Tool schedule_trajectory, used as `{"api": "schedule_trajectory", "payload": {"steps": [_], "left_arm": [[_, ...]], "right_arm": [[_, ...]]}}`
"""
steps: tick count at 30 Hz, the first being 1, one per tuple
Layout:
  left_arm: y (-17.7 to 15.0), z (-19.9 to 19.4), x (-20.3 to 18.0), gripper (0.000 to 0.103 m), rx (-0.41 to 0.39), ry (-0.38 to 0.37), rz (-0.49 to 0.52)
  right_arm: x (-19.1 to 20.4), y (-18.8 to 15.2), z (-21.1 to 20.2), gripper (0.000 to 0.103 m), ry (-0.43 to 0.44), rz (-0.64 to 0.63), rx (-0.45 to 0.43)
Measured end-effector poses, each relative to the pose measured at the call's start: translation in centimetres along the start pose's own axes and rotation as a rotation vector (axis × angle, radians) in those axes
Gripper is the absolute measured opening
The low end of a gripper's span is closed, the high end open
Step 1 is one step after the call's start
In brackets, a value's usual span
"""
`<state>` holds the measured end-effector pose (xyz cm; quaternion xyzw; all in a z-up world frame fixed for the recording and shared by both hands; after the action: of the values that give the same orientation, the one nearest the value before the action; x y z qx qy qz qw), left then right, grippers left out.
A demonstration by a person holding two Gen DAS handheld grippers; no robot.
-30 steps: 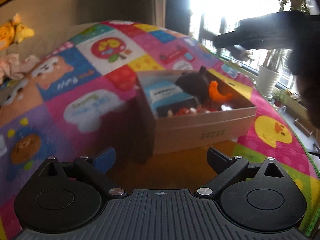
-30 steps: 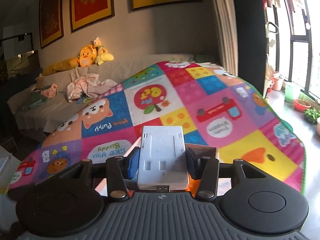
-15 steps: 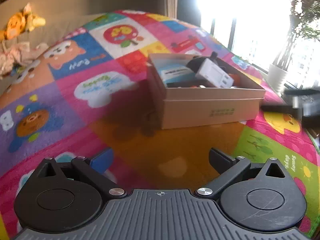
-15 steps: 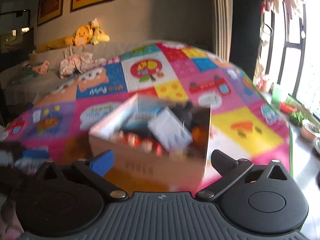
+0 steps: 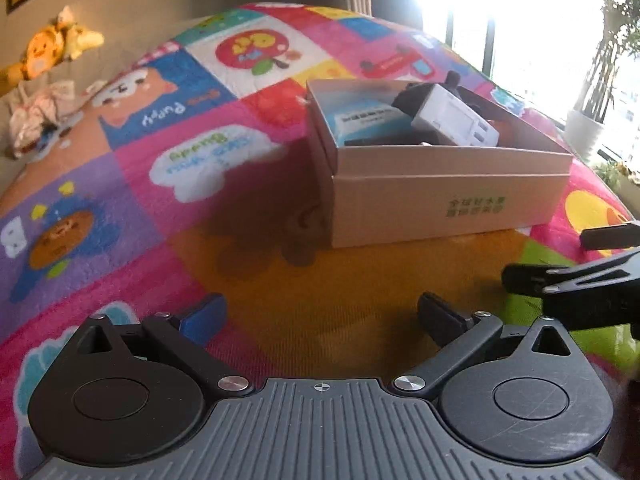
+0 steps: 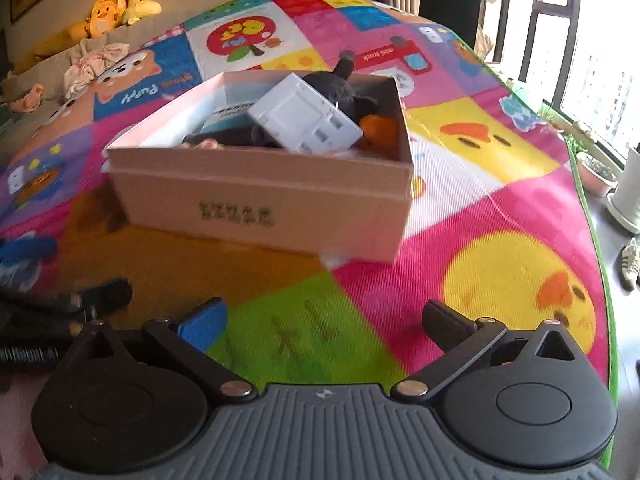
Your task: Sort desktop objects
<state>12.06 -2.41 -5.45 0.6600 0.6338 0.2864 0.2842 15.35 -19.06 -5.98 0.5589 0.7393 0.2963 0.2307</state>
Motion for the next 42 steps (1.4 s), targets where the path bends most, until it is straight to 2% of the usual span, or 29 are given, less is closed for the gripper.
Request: {"api": "schedule_trajectory", "payload": {"steps": [8,42], "left_arm": [[-0.16,-0.06,-0.11,0.103,-0.003,0.003,0.001],[-0.05,-0.07,-0.19,0.103,-0.003,0.0,-0.003]], "right_arm": [[-0.34,-0.32,0.02,0.103,0.014,0.025,-0.073],[-0.29,0.0,0.24,0.103,0.009,0.02,-0.069]]}}
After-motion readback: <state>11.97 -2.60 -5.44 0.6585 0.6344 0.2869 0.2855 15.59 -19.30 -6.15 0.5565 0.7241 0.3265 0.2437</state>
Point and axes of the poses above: each gripper's, at about its wrist camera, not at the fingertips, and z roughly the way its jaws point, x to its left, y to its top, the point moved 9 cm from there along z, roughly the way its jaws point, and after that the axes turned 2 degrees about x, right-handed, at the moved point
